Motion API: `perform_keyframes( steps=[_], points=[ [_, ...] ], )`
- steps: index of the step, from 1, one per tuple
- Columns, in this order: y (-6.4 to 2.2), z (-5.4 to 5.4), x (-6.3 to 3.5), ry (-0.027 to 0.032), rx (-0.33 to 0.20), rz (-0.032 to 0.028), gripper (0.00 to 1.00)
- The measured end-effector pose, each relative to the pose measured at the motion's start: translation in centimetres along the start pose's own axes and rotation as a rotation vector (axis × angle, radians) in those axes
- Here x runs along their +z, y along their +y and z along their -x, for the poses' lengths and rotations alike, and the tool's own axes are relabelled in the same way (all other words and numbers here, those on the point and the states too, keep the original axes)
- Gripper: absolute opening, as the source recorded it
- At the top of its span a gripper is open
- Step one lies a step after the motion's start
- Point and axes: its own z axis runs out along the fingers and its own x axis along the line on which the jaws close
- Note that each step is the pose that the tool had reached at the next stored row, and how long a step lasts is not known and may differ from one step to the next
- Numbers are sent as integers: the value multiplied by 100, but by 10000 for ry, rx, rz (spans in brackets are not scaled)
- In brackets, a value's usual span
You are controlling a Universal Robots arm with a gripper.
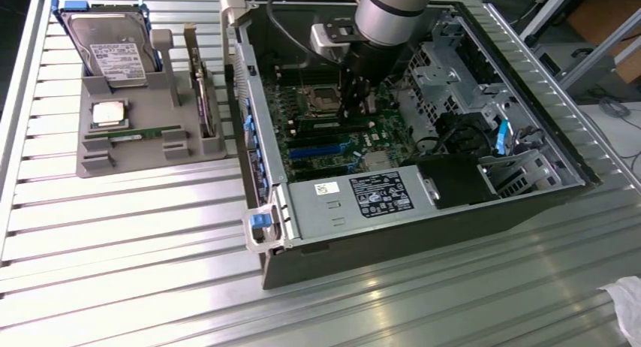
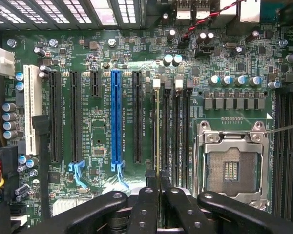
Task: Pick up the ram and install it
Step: 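Insert the ram into the slot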
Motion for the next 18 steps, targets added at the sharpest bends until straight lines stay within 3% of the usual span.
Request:
perform_keyframes(
  steps=[16,18],
  points=[
    [-1,0,36,-1,80,2,12],
    [-1,0,36,-2,79,2,20]
  ],
)
